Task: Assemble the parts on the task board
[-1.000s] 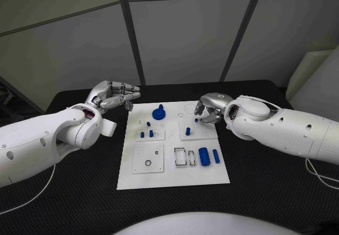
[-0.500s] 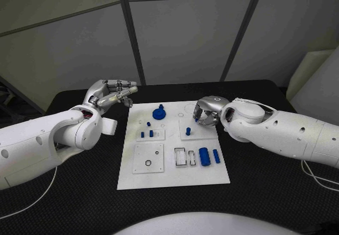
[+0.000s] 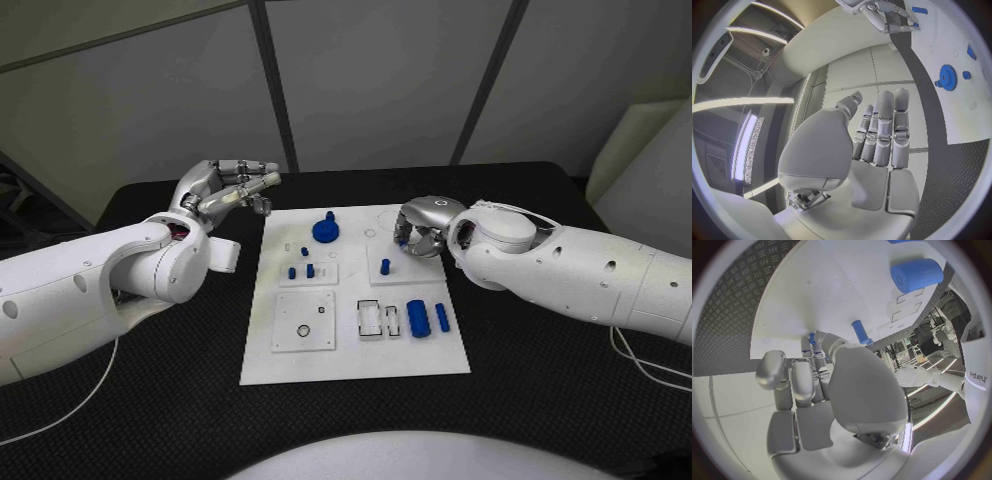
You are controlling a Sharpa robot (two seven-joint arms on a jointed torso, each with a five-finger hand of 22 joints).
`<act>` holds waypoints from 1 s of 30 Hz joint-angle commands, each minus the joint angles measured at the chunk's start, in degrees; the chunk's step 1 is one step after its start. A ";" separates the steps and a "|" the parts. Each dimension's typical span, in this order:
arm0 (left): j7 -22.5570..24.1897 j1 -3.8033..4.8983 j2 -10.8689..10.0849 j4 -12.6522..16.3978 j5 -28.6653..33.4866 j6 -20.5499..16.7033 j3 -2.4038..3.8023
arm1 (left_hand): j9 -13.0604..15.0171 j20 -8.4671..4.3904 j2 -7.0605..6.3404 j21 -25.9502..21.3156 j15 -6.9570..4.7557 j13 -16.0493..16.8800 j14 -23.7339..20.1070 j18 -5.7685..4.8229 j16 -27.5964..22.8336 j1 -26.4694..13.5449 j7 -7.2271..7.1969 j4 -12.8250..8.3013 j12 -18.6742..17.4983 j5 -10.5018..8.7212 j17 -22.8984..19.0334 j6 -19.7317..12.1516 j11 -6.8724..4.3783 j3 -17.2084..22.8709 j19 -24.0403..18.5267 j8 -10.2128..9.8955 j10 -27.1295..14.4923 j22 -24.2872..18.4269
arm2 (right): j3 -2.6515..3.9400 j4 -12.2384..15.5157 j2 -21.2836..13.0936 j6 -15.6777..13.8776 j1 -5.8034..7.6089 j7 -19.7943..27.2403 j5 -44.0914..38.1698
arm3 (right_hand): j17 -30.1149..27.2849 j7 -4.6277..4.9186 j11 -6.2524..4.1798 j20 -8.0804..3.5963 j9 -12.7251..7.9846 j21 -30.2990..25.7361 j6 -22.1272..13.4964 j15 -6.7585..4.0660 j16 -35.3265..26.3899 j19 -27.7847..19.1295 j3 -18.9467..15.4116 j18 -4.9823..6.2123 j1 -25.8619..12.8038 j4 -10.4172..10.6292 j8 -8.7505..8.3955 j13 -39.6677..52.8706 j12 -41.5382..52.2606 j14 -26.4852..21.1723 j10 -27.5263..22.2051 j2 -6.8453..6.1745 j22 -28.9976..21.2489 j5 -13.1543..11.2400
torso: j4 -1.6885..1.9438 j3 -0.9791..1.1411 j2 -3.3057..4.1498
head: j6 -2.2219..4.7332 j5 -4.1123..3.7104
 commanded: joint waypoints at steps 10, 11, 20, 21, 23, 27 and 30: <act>0.83 0.06 -0.07 -0.18 0.54 0.31 0.06 | -0.09 0.04 0.38 -0.37 0.02 -0.11 -0.38 -1.05 -0.35 0.60 0.01 -0.19 0.31 0.32 -0.13 0.26 0.07 0.34 -0.25 0.27 -0.44 -0.10 | -0.30 0.63 -0.43 -0.75 -0.58 -2.89 -4.24 | 0.21 -0.49 -0.59 -0.42 0.35 2.36 2.03 -0.77 1.19 1.01 2.50 -1.38 0.93 -2.28 0.72 0.48 0.93 2.97 2.26 1.61 2.67 -0.59 | 0.03 0.04 -0.06 | -0.24 0.00; 0.81 0.06 -0.08 -0.20 0.54 0.32 0.06 | -0.09 0.04 0.38 -0.39 0.02 -0.12 -0.40 -1.06 -0.36 0.67 0.03 -0.23 0.33 0.32 -0.15 0.23 0.08 0.37 -0.25 0.25 -0.49 -0.11 | -0.30 0.72 -0.48 -1.19 -0.58 -2.97 -4.41 | 0.25 -0.48 -0.60 -0.44 0.35 2.47 2.07 -0.78 1.27 1.03 2.67 -1.40 0.96 -2.45 0.71 0.48 0.93 2.97 2.30 1.64 2.80 -0.55 | 0.02 0.04 -0.07 | -0.24 0.01; 0.69 0.04 -0.11 -0.41 0.54 0.50 0.06 | -0.20 0.07 0.17 -0.52 0.14 -0.22 -0.49 -1.10 -0.34 0.71 0.34 -0.30 0.43 0.28 -0.32 -0.27 0.28 0.36 -0.23 -0.01 -0.93 -0.21 | -0.28 2.13 -1.17 -7.56 -0.62 -1.90 -4.96 | 0.28 -0.31 -0.45 -0.40 0.29 4.63 2.12 -0.67 1.76 2.09 3.99 -1.89 0.21 -3.54 0.42 0.47 0.67 2.90 2.32 1.37 5.47 1.23 | -0.01 0.02 -0.06 | -0.21 -0.11; 0.71 0.04 -0.11 -0.41 0.54 0.53 0.06 | -0.20 0.07 0.17 -0.52 0.14 -0.22 -0.49 -1.10 -0.34 0.71 0.34 -0.30 0.43 0.28 -0.32 -0.27 0.28 0.36 -0.23 -0.01 -0.93 -0.21 | -0.27 2.34 -1.29 -8.10 -0.62 -1.77 -4.96 | 0.29 -0.31 -0.45 -0.39 0.29 4.65 2.12 -0.67 1.77 2.10 4.00 -1.89 0.20 -3.55 0.41 0.47 0.66 2.90 2.32 1.36 5.48 1.24 | 0.01 0.01 -0.08 | -0.20 -0.15; 0.73 0.03 -0.12 -0.41 0.54 0.55 0.06 | -0.20 0.07 0.17 -0.52 0.14 -0.22 -0.49 -1.10 -0.34 0.71 0.34 -0.30 0.43 0.28 -0.32 -0.28 0.28 0.36 -0.23 -0.01 -0.93 -0.21 | -0.26 2.72 -1.50 -9.01 -0.62 -1.57 -4.89 | 0.33 -0.30 -0.45 -0.38 0.29 4.81 2.14 -0.67 1.84 2.17 4.08 -1.93 0.11 -3.62 0.40 0.48 0.65 2.90 2.34 1.33 5.68 1.29 | 0.00 0.01 -0.08 | -0.20 -0.20; 0.75 0.02 -0.14 -0.42 0.54 0.59 0.06 | -0.21 0.09 0.14 -0.55 0.17 -0.24 -0.50 -1.11 -0.33 0.74 0.38 -0.32 0.45 0.29 -0.36 -0.35 0.32 0.37 -0.22 -0.05 -1.04 -0.23 | -0.24 3.47 -2.01 -10.62 -0.62 -1.25 -4.55 | 0.36 -0.29 -0.44 -0.34 0.29 5.00 2.21 -0.64 1.99 2.18 4.22 -1.95 -0.36 -3.64 0.37 0.49 0.62 2.91 2.39 1.26 5.89 1.59 | -0.02 -0.01 -0.09 | -0.14 -0.24; 0.75 0.01 -0.14 -0.43 0.54 0.62 0.06 | -0.21 0.09 0.12 -0.57 0.19 -0.26 -0.51 -1.11 -0.33 0.76 0.40 -0.34 0.45 0.30 -0.38 -0.38 0.34 0.38 -0.22 -0.06 -1.12 -0.24 | -0.22 4.19 -2.53 -11.51 -0.62 -1.09 -4.32 | 0.34 -0.31 -0.44 -0.32 0.30 5.09 2.24 -0.63 2.03 2.18 4.28 -1.96 -0.59 -3.65 0.35 0.49 0.59 2.90 2.39 1.21 5.99 1.79 | -0.02 -0.01 -0.14 | -0.15 -0.29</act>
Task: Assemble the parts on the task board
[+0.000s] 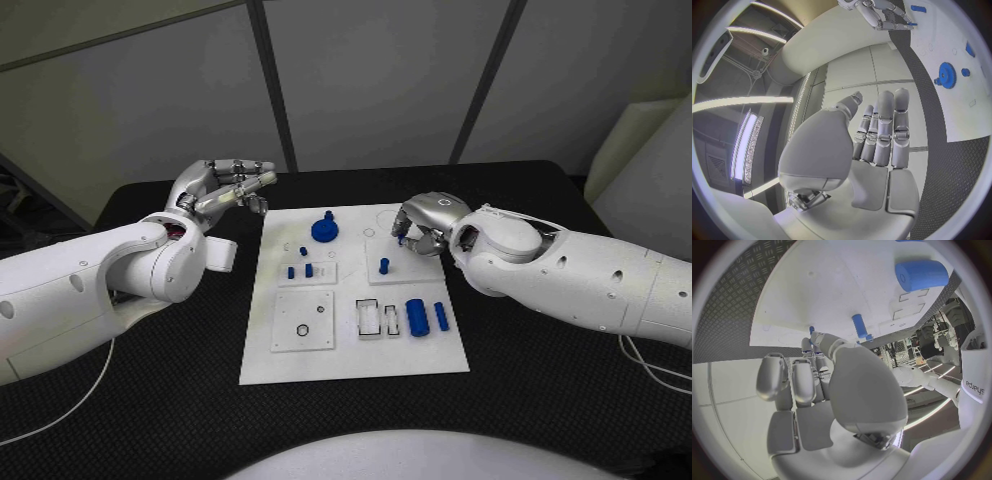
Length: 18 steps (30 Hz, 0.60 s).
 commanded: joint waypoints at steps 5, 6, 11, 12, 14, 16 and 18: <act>0.72 0.04 -0.01 -0.03 0.20 0.55 0.06 | -0.08 0.10 -0.11 -0.35 -0.01 -0.12 -0.31 -1.12 -0.34 0.54 0.19 -0.17 0.23 0.30 -0.08 -0.17 0.11 0.20 -0.23 -0.06 -0.52 -0.11 | 0.08 2.28 -1.46 -4.65 0.14 0.62 0.01 | -0.05 0.14 0.00 -0.09 0.08 0.36 0.50 -0.20 0.34 0.38 0.38 -1.11 -0.78 -0.05 -0.12 0.11 -0.02 2.90 0.35 -0.27 0.23 0.40 | -0.05 -0.04 -0.09 | 0.11 -0.04; 0.72 0.04 -0.01 -0.03 0.20 0.55 0.06 | -0.08 0.10 -0.11 -0.35 -0.01 -0.12 -0.31 -1.12 -0.34 0.54 0.19 -0.17 0.23 0.30 -0.08 -0.17 0.11 0.20 -0.23 -0.06 -0.52 -0.11 | 0.08 2.67 -1.69 -4.73 0.14 0.63 0.08 | -0.05 0.13 -0.01 -0.09 0.08 0.38 0.52 -0.20 0.34 0.39 0.38 -1.11 -0.82 -0.06 -0.12 0.11 -0.02 2.89 0.35 -0.28 0.26 0.41 | -0.06 -0.04 -0.09 | 0.12 -0.02; 0.71 0.03 0.07 -0.11 0.20 0.56 0.06 | -0.08 0.11 -0.13 -0.38 0.01 -0.15 -0.33 -1.12 -0.34 0.57 0.21 -0.19 0.23 0.31 -0.12 -0.19 0.14 0.22 -0.22 -0.07 -0.66 -0.13 | 0.12 6.12 -3.02 -5.41 0.14 0.87 1.18 | 0.02 0.10 -0.03 -0.09 0.09 0.49 0.59 -0.21 0.43 0.45 0.40 -1.14 -0.91 -0.09 -0.10 0.12 -0.01 2.91 0.41 -0.32 0.40 0.41 | -0.08 0.01 0.01 | 0.34 0.24; 0.71 0.03 0.11 -0.14 0.20 0.56 0.06 | -0.08 0.11 -0.13 -0.38 0.01 -0.15 -0.33 -1.12 -0.34 0.57 0.21 -0.19 0.23 0.31 -0.12 -0.19 0.14 0.22 -0.22 -0.07 -0.66 -0.13 | 0.12 6.76 -3.11 -5.48 0.14 0.94 1.41 | 0.08 0.07 -0.06 -0.08 0.11 0.58 0.65 -0.22 0.50 0.50 0.42 -1.16 -0.95 -0.12 -0.08 0.13 0.01 2.92 0.46 -0.32 0.51 0.42 | -0.10 0.01 0.00 | 0.34 0.27; 0.71 0.02 0.27 -0.22 0.20 0.59 0.06 | -0.08 0.11 -0.13 -0.38 0.01 -0.15 -0.33 -1.12 -0.34 0.57 0.21 -0.19 0.23 0.31 -0.12 -0.19 0.14 0.22 -0.22 -0.07 -0.66 -0.13 | 0.13 8.61 -3.10 -5.37 0.15 1.14 2.09 | 0.10 0.06 -0.07 -0.08 0.11 0.60 0.67 -0.22 0.52 0.52 0.43 -1.16 -0.96 -0.12 -0.07 0.14 0.02 2.92 0.48 -0.32 0.55 0.43 | -0.11 -0.02 0.01 | 0.41 0.46; 0.72 0.01 0.41 -0.26 0.20 0.61 0.06 | -0.08 0.11 -0.13 -0.38 0.01 -0.15 -0.33 -1.12 -0.34 0.57 0.21 -0.19 0.23 0.31 -0.12 -0.19 0.14 0.22 -0.22 -0.07 -0.66 -0.13 | 0.14 9.84 -2.84 -4.91 0.15 1.25 2.54 | 0.15 0.05 -0.08 -0.08 0.12 0.67 0.71 -0.23 0.58 0.56 0.45 -1.18 -1.00 -0.15 -0.06 0.15 0.03 2.93 0.52 -0.33 0.64 0.43 | -0.05 -0.03 0.04 | 0.44 0.62; 0.72 0.01 0.53 -0.31 0.20 0.61 0.06 | -0.08 0.11 -0.13 -0.38 0.01 -0.15 -0.33 -1.12 -0.34 0.57 0.21 -0.19 0.23 0.31 -0.12 -0.19 0.14 0.22 -0.22 -0.07 -0.66 -0.13 | 0.14 10.80 -2.47 -4.48 0.15 1.35 2.96 | 0.15 0.05 -0.08 -0.08 0.12 0.67 0.71 -0.23 0.58 0.56 0.45 -1.18 -1.00 -0.15 -0.06 0.15 0.03 2.93 0.52 -0.33 0.64 0.43 | -0.02 -0.03 0.04 | 0.44 0.76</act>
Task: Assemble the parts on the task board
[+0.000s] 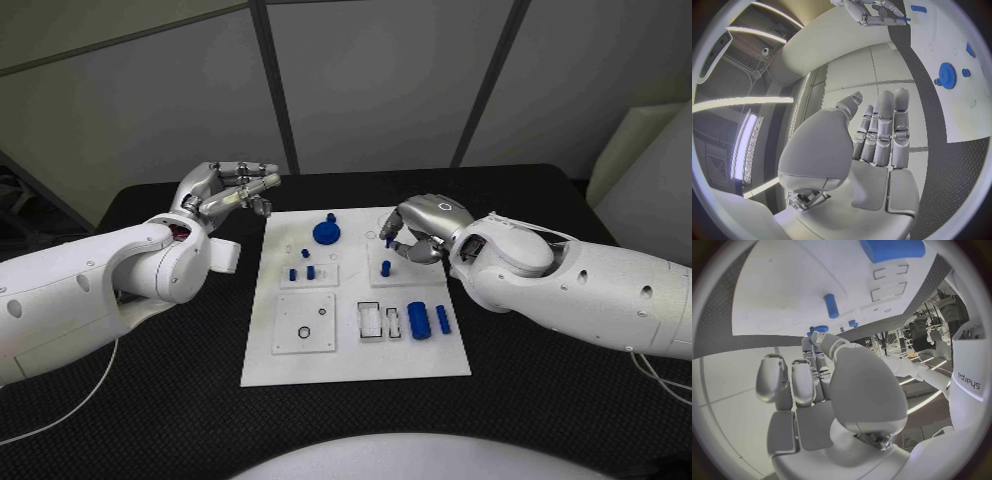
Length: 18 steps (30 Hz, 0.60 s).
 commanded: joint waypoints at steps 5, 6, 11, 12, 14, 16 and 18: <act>0.75 0.05 0.67 -0.30 0.17 0.52 0.06 | -0.09 0.11 -0.13 -0.38 0.01 -0.08 -0.33 -1.12 -0.34 0.57 0.21 -0.19 0.23 0.31 -0.05 -0.20 -0.06 0.22 -0.22 -0.07 -0.46 -0.07 | 0.02 3.85 2.22 0.24 0.09 1.42 2.56 | -0.02 0.07 -0.11 0.12 0.10 0.26 0.41 -0.25 0.30 0.30 0.29 -1.17 -0.66 -0.03 0.01 0.07 0.13 2.91 0.57 -0.18 0.01 0.10 | 0.13 -0.04 0.05 | -0.15 1.29; 0.75 0.04 0.77 -0.35 0.17 0.54 0.06 | -0.09 0.11 -0.13 -0.38 0.01 -0.08 -0.33 -1.12 -0.34 0.57 0.21 -0.19 0.23 0.31 -0.05 -0.20 -0.06 0.22 -0.22 -0.07 -0.46 -0.07 | 0.02 4.13 2.56 0.30 0.09 1.53 2.69 | -0.04 0.07 -0.11 0.12 0.10 0.26 0.41 -0.25 0.29 0.30 0.29 -1.17 -0.67 -0.04 0.01 0.07 0.13 2.91 0.58 -0.18 0.02 0.10 | 0.15 -0.05 0.04 | -0.20 1.48; 0.81 0.04 1.27 -0.56 0.17 0.56 0.06 | -0.09 0.11 -0.13 -0.38 0.01 -0.08 -0.33 -1.12 -0.34 0.57 0.21 -0.19 0.23 0.31 -0.05 -0.20 -0.06 0.22 -0.22 -0.07 -0.46 -0.07 | -0.01 5.07 4.67 0.90 -0.78 2.21 3.28 | 0.00 0.07 -0.11 0.12 0.11 0.28 0.45 -0.26 0.35 0.29 0.27 -1.17 -0.75 -0.04 0.02 0.08 0.14 2.92 0.60 -0.18 0.04 0.07 | 0.14 -0.15 0.09 | -0.52 2.80; 0.82 0.04 1.38 -0.60 0.17 0.55 0.07 | -0.09 0.11 -0.13 -0.38 0.01 -0.08 -0.33 -1.12 -0.34 0.57 0.21 -0.19 0.23 0.31 -0.05 -0.20 -0.06 0.22 -0.22 -0.07 -0.46 -0.07 | -0.02 4.97 5.16 1.10 -1.11 2.35 3.35 | 0.01 0.07 -0.11 0.12 0.11 0.28 0.47 -0.26 0.37 0.28 0.25 -1.17 -0.82 -0.04 0.02 0.08 0.13 2.92 0.61 -0.20 0.03 0.05 | 0.14 -0.20 0.08 | -0.54 2.91; 0.84 0.05 1.55 -0.66 0.17 0.53 0.07 | -0.09 0.11 -0.13 -0.38 0.01 -0.08 -0.33 -1.12 -0.34 0.57 0.21 -0.19 0.23 0.31 -0.05 -0.20 -0.06 0.22 -0.22 -0.07 -0.46 -0.07 | -0.03 4.56 6.05 1.42 -1.60 2.58 3.49 | 0.04 0.06 -0.11 0.13 0.11 0.29 0.48 -0.26 0.41 0.26 0.21 -1.17 -0.89 -0.04 0.01 0.08 0.12 2.92 0.61 -0.23 0.04 0.03 | 0.13 -0.19 0.07 | -0.58 3.20; 0.83 0.05 1.71 -0.67 0.17 0.53 0.07 | -0.09 0.11 -0.13 -0.38 0.01 -0.08 -0.33 -1.12 -0.34 0.57 0.21 -0.19 0.23 0.31 -0.05 -0.20 -0.06 0.22 -0.22 -0.07 -0.46 -0.07 | -0.05 3.88 7.15 1.81 -2.20 2.83 3.61 | 0.05 0.06 -0.11 0.13 0.11 0.29 0.48 -0.26 0.43 0.26 0.20 -1.17 -0.92 -0.04 0.01 0.08 0.12 2.92 0.61 -0.24 0.05 0.03 | 0.20 -0.16 0.10 | -0.59 3.43; 0.80 0.05 1.81 -0.63 0.18 0.50 0.07 | -0.07 0.13 -0.11 -0.42 0.05 -0.13 -0.36 -1.13 -0.33 0.61 0.24 -0.21 0.23 0.32 -0.11 -0.20 -0.01 0.24 -0.22 -0.06 -0.68 -0.11 | -0.40 3.34 8.05 2.23 -2.72 3.08 3.70 | 0.05 0.06 -0.11 0.13 0.11 0.29 0.48 -0.26 0.43 0.26 0.20 -1.17 -0.92 -0.04 0.01 0.08 0.12 2.92 0.61 -0.24 0.05 0.03 | 0.26 -0.13 0.15 | -0.71 3.84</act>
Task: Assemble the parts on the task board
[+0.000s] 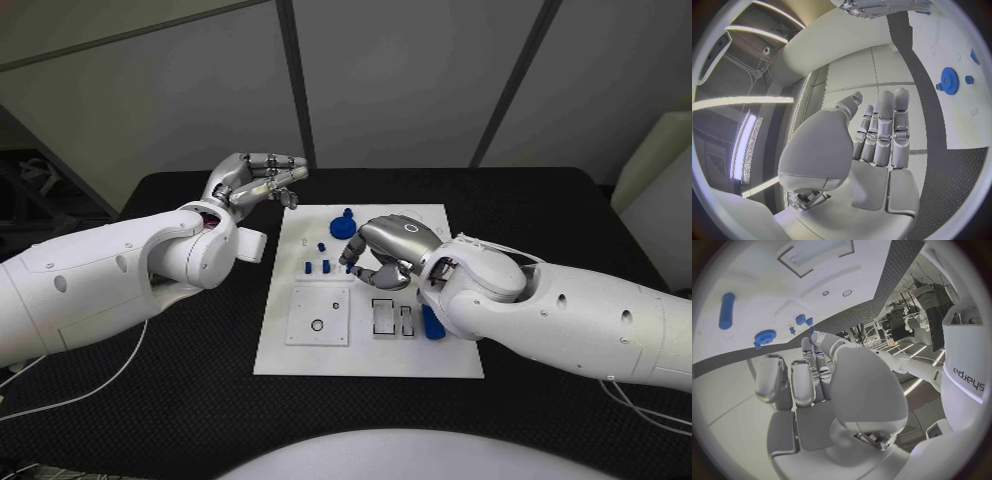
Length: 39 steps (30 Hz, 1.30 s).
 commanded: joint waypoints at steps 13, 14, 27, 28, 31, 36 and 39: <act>0.73 0.08 0.59 0.04 0.16 0.49 0.08 | -0.07 0.16 -0.13 -0.43 0.09 -0.12 -0.38 -1.14 -0.32 0.50 0.30 -0.14 0.28 0.30 -0.15 -0.21 0.07 0.19 -0.21 -0.05 -0.70 -0.13 | -2.26 -3.18 4.02 3.14 -1.53 1.54 0.82 | 0.08 0.10 0.06 0.15 0.05 0.21 0.40 -0.23 0.31 0.10 0.04 -1.14 -1.10 0.03 -0.05 0.05 0.13 2.91 0.37 -0.02 -0.07 -0.06 | -0.09 0.13 0.03 | -1.33 3.19; 0.73 0.08 0.61 0.04 0.16 0.48 0.08 | -0.07 0.16 -0.13 -0.43 0.09 -0.12 -0.38 -1.14 -0.32 0.50 0.30 -0.14 0.28 0.30 -0.15 -0.21 0.07 0.19 -0.21 -0.05 -0.70 -0.13 | -2.29 -3.34 4.15 3.20 -1.56 1.50 0.78 | 0.08 0.10 0.06 0.15 0.05 0.21 0.40 -0.23 0.31 0.10 0.04 -1.14 -1.10 0.03 -0.05 0.05 0.13 2.91 0.37 -0.02 -0.07 -0.06 | -0.08 0.13 0.03 | -1.44 3.30; 0.73 0.08 0.72 0.01 0.16 0.64 0.08 | -0.07 0.25 -0.14 -0.55 0.20 -0.15 -0.40 -1.16 -0.25 0.04 0.42 0.17 0.49 0.21 -0.28 -0.31 0.15 -0.07 -0.20 -0.07 -0.90 -0.23 | -2.39 -3.84 5.13 4.17 -1.70 1.10 0.30 | 0.09 0.12 0.07 0.17 0.04 0.25 0.34 -0.21 0.37 0.09 -0.01 -1.14 -1.27 0.07 -0.11 0.04 0.07 2.91 0.30 0.06 -0.02 -0.10 | -0.09 0.11 0.03 | -2.18 3.76; 0.73 0.08 0.72 0.01 0.16 0.65 0.08 | -0.07 0.25 -0.15 -0.56 0.20 -0.16 -0.41 -1.16 -0.24 0.00 0.43 0.20 0.51 0.20 -0.29 -0.32 0.16 -0.10 -0.20 -0.08 -0.91 -0.23 | -2.40 -3.84 5.14 4.21 -1.70 1.08 0.29 | 0.09 0.12 0.07 0.17 0.04 0.25 0.34 -0.21 0.37 0.09 -0.01 -1.14 -1.27 0.07 -0.11 0.04 0.07 2.91 0.30 0.06 -0.02 -0.10 | -0.09 0.11 0.03 | -2.18 3.76; 0.72 0.08 0.74 0.00 0.16 0.70 0.08 | -0.07 0.26 -0.15 -0.57 0.21 -0.16 -0.41 -1.16 -0.24 -0.02 0.43 0.21 0.52 0.20 -0.29 -0.32 0.16 -0.12 -0.19 -0.08 -0.92 -0.24 | -2.44 -3.88 5.29 4.54 -1.71 0.89 0.09 | 0.09 0.12 0.07 0.17 0.04 0.25 0.34 -0.21 0.37 0.09 -0.01 -1.14 -1.27 0.07 -0.11 0.04 0.07 2.91 0.30 0.06 -0.02 -0.10 | -0.12 0.12 0.02 | -2.12 3.75; 0.75 0.09 0.86 -0.07 0.16 0.77 0.08 | -0.07 0.26 -0.15 -0.57 0.21 -0.16 -0.41 -1.16 -0.24 -0.02 0.43 0.21 0.52 0.20 -0.29 -0.32 0.16 -0.12 -0.19 -0.08 -0.92 -0.24 | -2.52 -3.98 5.45 5.21 -1.73 0.53 -0.09 | 0.09 0.12 0.07 0.17 0.04 0.25 0.34 -0.21 0.37 0.09 -0.01 -1.14 -1.27 0.07 -0.11 0.04 0.07 2.91 0.30 0.06 -0.02 -0.10 | -0.03 0.12 -0.02 | -2.18 3.78; 0.76 0.09 0.91 -0.13 0.16 0.81 0.08 | -0.07 0.27 -0.16 -0.59 0.22 -0.16 -0.41 -1.16 -0.22 -0.09 0.44 0.25 0.56 0.18 -0.31 -0.35 0.17 -0.18 -0.19 -0.08 -0.96 -0.26 | -2.55 -4.10 5.52 5.55 -1.76 0.32 -0.27 | -0.10 0.12 0.09 0.18 0.03 0.23 0.30 -0.20 0.27 0.05 -0.05 -1.14 -1.38 0.10 -0.14 0.03 0.03 2.88 0.25 0.11 -0.04 -0.12 | -0.03 0.15 0.00 | -2.20 3.79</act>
